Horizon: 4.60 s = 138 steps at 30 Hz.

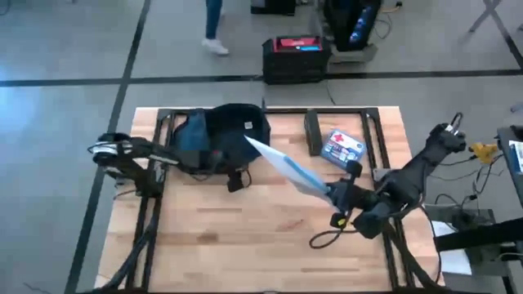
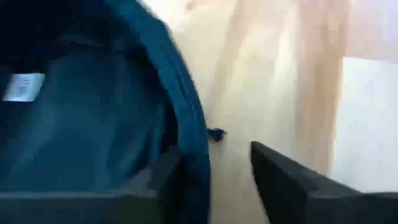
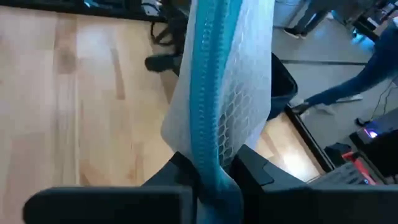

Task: Unpack backpack
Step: Put the zip bag into the dark blue backpack

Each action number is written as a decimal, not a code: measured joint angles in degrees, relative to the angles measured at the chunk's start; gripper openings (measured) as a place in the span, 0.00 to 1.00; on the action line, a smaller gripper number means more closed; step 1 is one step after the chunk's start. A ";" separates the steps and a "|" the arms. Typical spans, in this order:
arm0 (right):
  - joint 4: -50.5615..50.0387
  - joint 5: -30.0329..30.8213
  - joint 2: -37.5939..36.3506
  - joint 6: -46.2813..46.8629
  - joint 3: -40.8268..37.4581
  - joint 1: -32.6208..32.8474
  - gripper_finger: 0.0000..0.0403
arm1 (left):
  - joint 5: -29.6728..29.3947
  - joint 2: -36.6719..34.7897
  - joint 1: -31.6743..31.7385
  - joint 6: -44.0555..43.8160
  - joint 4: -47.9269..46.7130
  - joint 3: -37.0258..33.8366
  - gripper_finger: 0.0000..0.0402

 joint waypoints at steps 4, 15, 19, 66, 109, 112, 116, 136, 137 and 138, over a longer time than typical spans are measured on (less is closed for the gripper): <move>-0.03 0.10 -0.05 -0.96 1.13 -0.89 0.09 | 1.48 3.16 -4.92 -1.05 -0.23 3.41 0.03; 11.50 10.93 1.17 -11.08 1.69 -3.89 0.09 | -0.31 3.58 -19.24 -1.02 -5.54 14.37 0.06; 21.79 10.23 3.77 -20.39 0.29 -7.34 0.09 | -0.55 3.52 -20.68 -1.06 -9.72 18.46 0.14; 36.35 9.51 34.73 -32.76 -4.87 -18.08 0.09 | -5.58 -8.96 -25.21 -18.78 -37.90 13.49 0.29; 26.47 6.73 37.24 -25.08 -9.06 -23.09 0.09 | -33.52 -8.02 -34.05 -29.52 -32.99 3.37 0.00; 22.94 5.33 37.16 -22.37 -9.11 -23.07 0.09 | -34.28 -9.29 -34.05 -29.54 -33.51 3.37 0.00; 17.31 2.15 37.16 -19.62 -8.84 -23.07 0.09 | -35.83 -11.60 -34.74 -29.57 -33.90 3.37 0.00; 13.75 -20.73 27.80 -17.62 -0.53 -20.94 0.75 | -42.50 -17.04 -43.99 -30.05 -34.61 7.74 0.00; 13.79 -22.40 27.00 -17.81 -0.16 -20.85 0.77 | -42.35 -16.74 -44.02 -30.40 -34.70 7.74 0.00; 13.97 -24.15 26.09 -18.09 0.16 -20.58 0.78 | -42.14 -16.49 -44.02 -30.68 -34.62 7.74 0.00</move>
